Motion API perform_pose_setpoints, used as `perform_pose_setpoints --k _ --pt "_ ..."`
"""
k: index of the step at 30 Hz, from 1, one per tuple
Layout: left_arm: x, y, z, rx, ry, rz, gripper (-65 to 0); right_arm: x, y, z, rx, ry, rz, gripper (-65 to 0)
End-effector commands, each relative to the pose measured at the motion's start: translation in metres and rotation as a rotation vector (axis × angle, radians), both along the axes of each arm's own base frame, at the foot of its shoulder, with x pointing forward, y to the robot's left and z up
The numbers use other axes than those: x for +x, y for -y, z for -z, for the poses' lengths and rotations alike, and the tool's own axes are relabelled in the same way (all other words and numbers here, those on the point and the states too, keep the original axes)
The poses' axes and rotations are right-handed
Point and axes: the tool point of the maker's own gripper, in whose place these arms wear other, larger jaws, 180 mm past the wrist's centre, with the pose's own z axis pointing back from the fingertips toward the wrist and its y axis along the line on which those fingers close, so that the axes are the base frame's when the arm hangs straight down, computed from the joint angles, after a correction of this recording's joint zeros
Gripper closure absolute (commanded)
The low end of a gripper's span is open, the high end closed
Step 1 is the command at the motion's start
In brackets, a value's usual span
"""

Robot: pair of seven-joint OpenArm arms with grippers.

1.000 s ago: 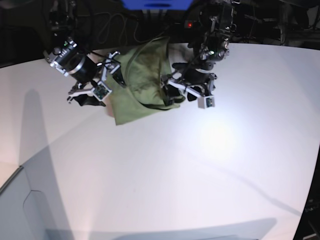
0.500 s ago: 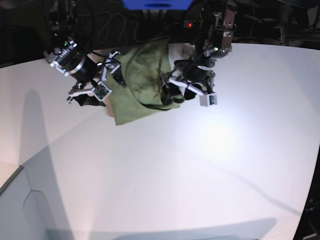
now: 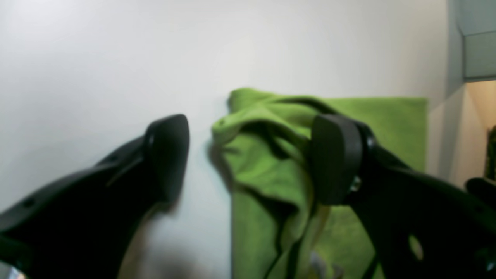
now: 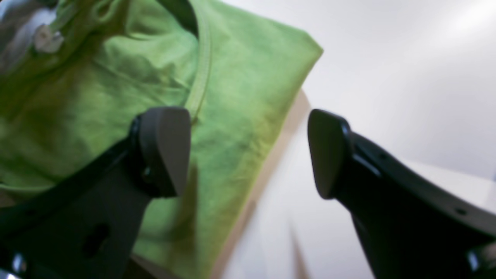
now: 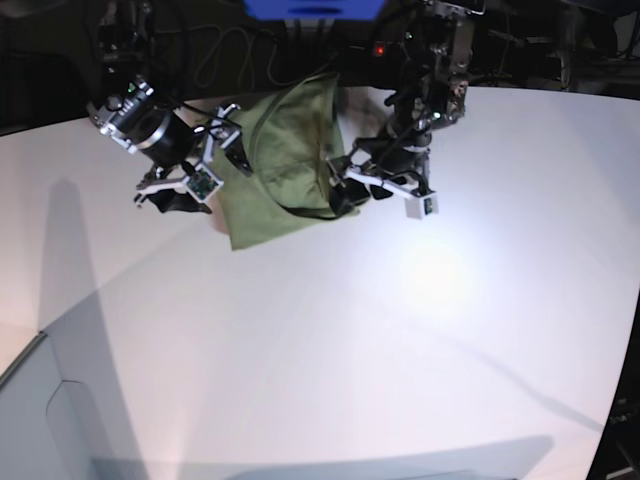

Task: Fold the T-shirt properly
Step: 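Grasp the bundle's edge with the left gripper while the right gripper holds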

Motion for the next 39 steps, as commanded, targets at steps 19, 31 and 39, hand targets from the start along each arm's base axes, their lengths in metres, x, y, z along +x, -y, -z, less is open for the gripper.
perform_pose_setpoints --k 19,31,39 --pt "0.017 -0.005 -0.019 -0.007 0.07 -0.02 0.0 0.001 -0.005 -0.009 0.025 0.031 -0.023 -45.6" --pt "0.027 -0.005 -0.023 -0.003 0.089 -0.011 0.0 0.003 -0.006 -0.011 0.026 0.038 -0.026 -38.0" --pt "0.028 -0.006 -0.024 -0.003 0.088 -0.017 0.0 0.027 -0.007 -0.027 0.03 0.105 -0.025 0.0"
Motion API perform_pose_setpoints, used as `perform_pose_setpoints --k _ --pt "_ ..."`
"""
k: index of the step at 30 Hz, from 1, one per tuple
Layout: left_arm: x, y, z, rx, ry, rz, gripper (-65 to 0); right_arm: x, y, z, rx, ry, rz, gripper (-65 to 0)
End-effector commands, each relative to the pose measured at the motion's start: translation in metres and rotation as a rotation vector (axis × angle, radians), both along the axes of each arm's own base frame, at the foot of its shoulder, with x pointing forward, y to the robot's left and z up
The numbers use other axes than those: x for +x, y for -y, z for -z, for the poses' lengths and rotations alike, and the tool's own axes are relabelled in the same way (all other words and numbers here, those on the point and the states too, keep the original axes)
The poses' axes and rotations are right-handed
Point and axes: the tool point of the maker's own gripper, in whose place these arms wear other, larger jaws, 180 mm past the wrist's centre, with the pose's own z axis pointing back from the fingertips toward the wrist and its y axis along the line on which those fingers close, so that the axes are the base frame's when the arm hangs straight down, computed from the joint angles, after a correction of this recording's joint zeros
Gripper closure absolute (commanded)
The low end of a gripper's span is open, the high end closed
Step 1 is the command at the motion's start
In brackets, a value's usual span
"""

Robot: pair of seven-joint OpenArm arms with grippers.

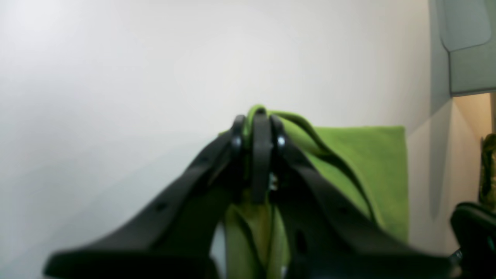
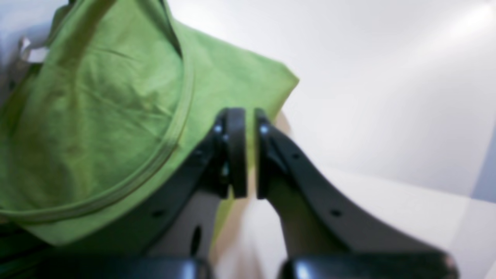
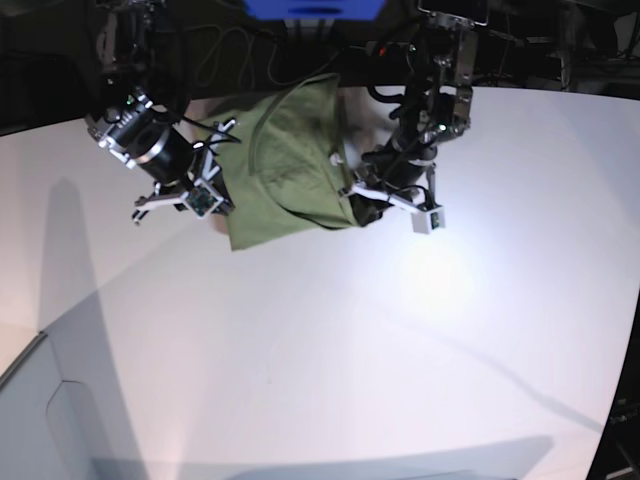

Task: Fold the T-shirt properly
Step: 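Grasp the bundle's edge with the left gripper while the right gripper holds, then lift and fold the bundle edge with both grippers, then release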

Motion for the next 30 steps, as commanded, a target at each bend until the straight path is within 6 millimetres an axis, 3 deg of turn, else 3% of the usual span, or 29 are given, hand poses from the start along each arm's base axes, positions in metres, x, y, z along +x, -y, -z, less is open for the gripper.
perform_pose_setpoints --k 1,5,16,20,24,29,30 --pt "0.006 0.0 -0.01 -0.009 0.037 -0.01 0.0 0.008 -0.007 -0.015 0.029 0.051 -0.025 -1.0" --pt "0.005 0.001 -0.01 -0.011 0.037 -0.003 0.0 0.019 -0.012 -0.013 0.055 0.051 -0.025 0.0" --pt "0.005 0.001 -0.009 -0.011 0.036 -0.003 0.0 0.042 -0.014 0.044 0.115 -0.108 0.011 0.0" --pt "0.004 -0.004 -0.008 0.007 0.036 0.002 0.0 0.045 -0.011 0.056 0.117 -0.141 0.02 0.0" --pt "0.004 -0.005 -0.008 0.01 0.036 0.003 0.0 0.049 -0.006 0.053 0.105 -0.128 0.02 0.0" --pt "0.004 -0.01 -0.008 0.004 0.033 -0.022 0.0 0.044 -0.008 0.018 0.086 -0.026 0.003 0.0" --pt "0.003 -0.012 -0.007 0.006 0.028 -0.03 -2.4 0.04 -0.009 0.012 0.078 -0.009 -0.001 0.0"
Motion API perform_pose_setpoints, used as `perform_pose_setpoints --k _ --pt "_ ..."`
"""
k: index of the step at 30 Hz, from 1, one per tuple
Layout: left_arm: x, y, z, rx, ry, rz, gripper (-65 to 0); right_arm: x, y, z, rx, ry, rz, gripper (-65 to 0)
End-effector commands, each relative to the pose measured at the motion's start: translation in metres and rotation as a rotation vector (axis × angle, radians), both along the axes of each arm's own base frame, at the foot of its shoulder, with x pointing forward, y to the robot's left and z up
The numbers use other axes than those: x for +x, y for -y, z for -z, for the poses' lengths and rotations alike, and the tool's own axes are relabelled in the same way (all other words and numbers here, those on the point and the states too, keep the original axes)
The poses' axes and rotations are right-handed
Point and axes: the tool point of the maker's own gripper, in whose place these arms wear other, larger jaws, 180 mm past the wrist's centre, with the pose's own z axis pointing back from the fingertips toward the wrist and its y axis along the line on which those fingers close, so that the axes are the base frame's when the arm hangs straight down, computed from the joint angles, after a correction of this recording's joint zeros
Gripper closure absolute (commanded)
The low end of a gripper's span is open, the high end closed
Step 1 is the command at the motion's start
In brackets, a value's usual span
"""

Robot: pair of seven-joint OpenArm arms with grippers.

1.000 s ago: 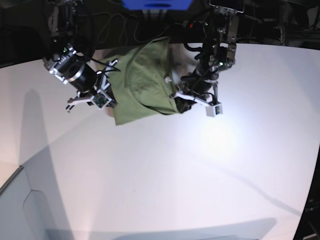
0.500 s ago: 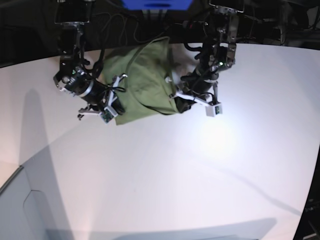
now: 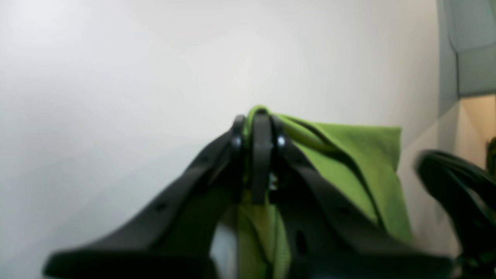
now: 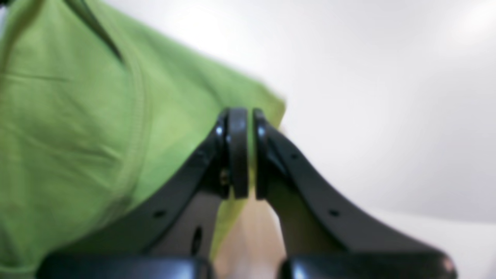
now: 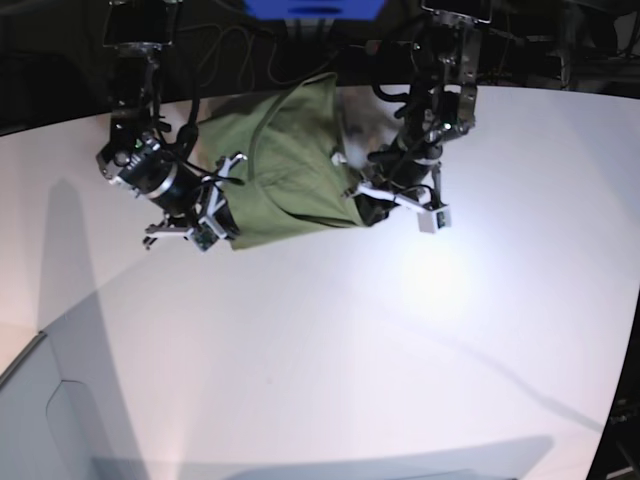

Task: Fold the T-shirt properly
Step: 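Lift and fold the bundle edge with both grippers, then release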

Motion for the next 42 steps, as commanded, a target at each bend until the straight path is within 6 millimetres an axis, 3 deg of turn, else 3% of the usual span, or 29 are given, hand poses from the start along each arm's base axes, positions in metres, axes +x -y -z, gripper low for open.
perform_pose_setpoints --k 1,5,14,17,23,27,33,37,40,42 --pt "0.003 -0.001 -0.009 -0.006 0.033 -0.011 -6.6 -0.002 -0.005 -0.016 0.018 0.05 -0.026 0.0" --pt "0.001 -0.001 -0.009 -0.007 0.031 -0.009 -20.6 -0.023 -0.006 -0.017 0.014 0.04 -0.031 0.0" --pt "0.002 -0.003 -0.011 -0.004 0.041 -0.016 -22.1 -0.041 -0.003 0.034 0.033 -0.118 -0.014 0.0" --pt "0.005 -0.013 -0.023 0.0 0.073 -0.044 -22.1 -0.038 -0.005 0.022 0.051 -0.074 -0.019 0.0" --pt "0.004 -0.037 -0.051 0.019 0.139 -0.103 -22.2 -0.048 0.014 -0.018 0.02 0.034 0.034 0.0" --pt "-0.012 -0.05 -0.048 0.036 0.118 -0.133 -22.8 -0.074 0.014 -0.01 0.012 -0.013 0.028 0.0" --pt "-0.038 -0.042 -0.026 0.016 0.034 -0.137 -33.8 -0.096 0.016 0.019 0.019 -0.118 0.038 0.0" --pt "-0.05 -0.034 -0.019 -0.014 -0.001 -0.15 -36.0 -0.104 0.019 0.041 0.028 -0.187 0.05 0.0" --pt "-0.059 -0.019 -0.014 -0.037 -0.026 -0.122 -36.0 -0.104 0.019 0.041 0.029 -0.187 0.05 0.0" --pt "-0.067 -0.002 -0.013 -0.057 -0.043 -0.083 -36.0 -0.099 0.024 0.028 0.016 -0.145 0.062 0.0"
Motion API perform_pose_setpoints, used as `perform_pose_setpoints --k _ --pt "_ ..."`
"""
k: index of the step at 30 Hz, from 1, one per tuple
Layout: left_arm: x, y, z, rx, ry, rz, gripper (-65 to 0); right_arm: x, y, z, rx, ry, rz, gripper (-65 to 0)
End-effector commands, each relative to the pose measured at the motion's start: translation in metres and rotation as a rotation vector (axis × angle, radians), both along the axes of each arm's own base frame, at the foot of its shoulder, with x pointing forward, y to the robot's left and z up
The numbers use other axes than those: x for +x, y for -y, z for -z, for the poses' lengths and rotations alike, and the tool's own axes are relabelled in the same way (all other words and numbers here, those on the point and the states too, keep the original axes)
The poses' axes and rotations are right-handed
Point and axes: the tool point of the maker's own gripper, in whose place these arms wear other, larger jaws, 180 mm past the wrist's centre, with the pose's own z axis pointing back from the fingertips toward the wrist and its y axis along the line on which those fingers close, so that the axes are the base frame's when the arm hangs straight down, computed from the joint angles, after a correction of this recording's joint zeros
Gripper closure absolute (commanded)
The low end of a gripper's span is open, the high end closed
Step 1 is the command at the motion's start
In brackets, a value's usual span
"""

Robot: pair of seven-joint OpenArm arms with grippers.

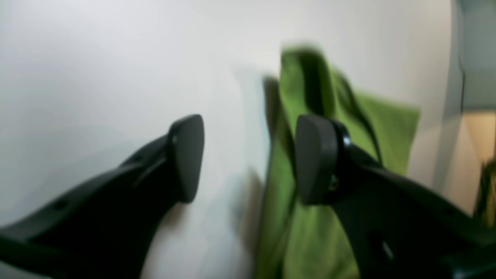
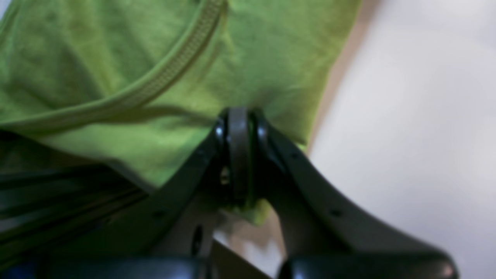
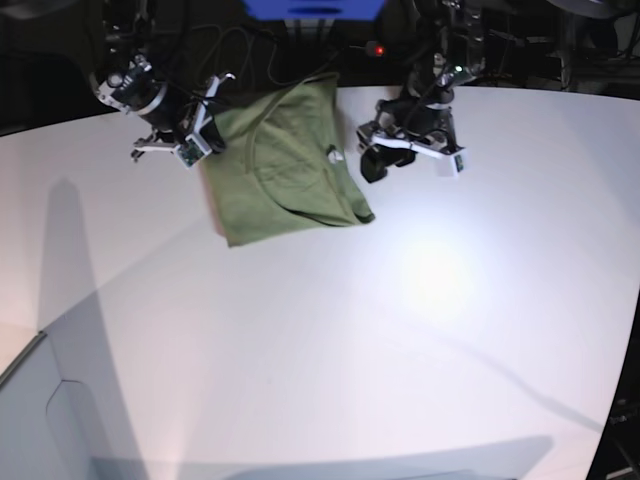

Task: Fold the T-shirt properly
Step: 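Lift and fold the bundle edge with both grippers, then release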

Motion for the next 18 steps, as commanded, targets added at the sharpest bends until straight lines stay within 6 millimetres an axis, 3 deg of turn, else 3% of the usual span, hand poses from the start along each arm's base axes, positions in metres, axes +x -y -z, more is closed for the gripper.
perform_pose_setpoints --k 1,4,7,13,18 --pt "0.002 0.009 -0.009 -0.023 0.027 0.015 -36.0 0.009 0.002 -0.023 0.017 0.079 0.001 0.0" --pt "-0.001 0.027 -0.01 -0.041 0.028 0.06 -36.0 0.016 0.008 -0.052 -0.003 0.164 0.033 0.0" --pt "-0.001 0.027 -0.01 -0.034 0.031 0.077 -36.0 0.019 0.016 -0.067 -0.029 0.205 0.052 0.0" --pt "-0.001 0.033 -0.008 -0.039 0.029 0.099 -36.1 0.01 0.02 -0.06 -0.034 0.172 0.062 0.0" --pt "-0.001 0.046 0.01 -0.026 -0.003 0.172 -36.1 0.006 0.017 -0.057 -0.03 0.159 0.057 0.0"
